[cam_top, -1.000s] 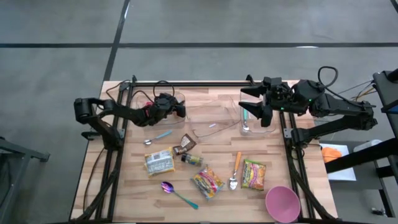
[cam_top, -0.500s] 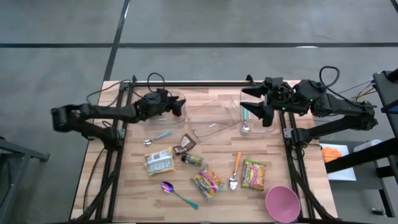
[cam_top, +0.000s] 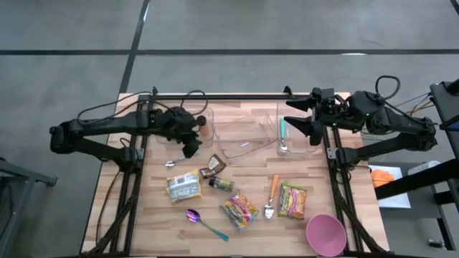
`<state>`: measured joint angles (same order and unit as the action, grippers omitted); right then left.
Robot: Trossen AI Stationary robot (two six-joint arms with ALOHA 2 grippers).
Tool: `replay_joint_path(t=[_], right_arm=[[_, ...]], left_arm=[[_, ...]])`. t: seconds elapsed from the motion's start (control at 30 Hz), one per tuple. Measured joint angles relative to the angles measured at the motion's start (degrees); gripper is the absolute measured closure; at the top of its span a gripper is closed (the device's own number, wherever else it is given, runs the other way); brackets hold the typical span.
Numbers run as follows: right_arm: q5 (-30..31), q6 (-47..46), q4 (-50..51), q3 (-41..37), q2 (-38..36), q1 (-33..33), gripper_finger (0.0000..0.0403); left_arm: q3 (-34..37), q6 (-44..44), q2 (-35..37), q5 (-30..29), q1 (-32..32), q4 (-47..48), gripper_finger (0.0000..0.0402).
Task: Pick & Place Food Item
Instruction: Put the yellow noodle pack into the middle transparent bin
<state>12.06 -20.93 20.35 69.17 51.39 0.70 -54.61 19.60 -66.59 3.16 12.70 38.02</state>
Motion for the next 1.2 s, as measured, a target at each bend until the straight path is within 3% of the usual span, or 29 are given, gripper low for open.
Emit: replay_joint_path(t=[0.3,0.73,1.2], right_arm=[[0.0,0.4,0.6,0.0,0.1,0.0,0.0076],[0.0,0.6,0.9,0.0,0.0,0.0,0.0076],[-0.1,0.4,2.2,-0.1,0.0,0.0,0.0076]], left_arm=[[7.5,-2.3,-1.0,11.2,-4.2,-0.1,0.0213],[13.8,-1.8,-1.5,11.5,-8.6,-3.3,0.0213],[10.9,-6.4,-16.0,14.2,-9.7,-3.6,0.0214]])
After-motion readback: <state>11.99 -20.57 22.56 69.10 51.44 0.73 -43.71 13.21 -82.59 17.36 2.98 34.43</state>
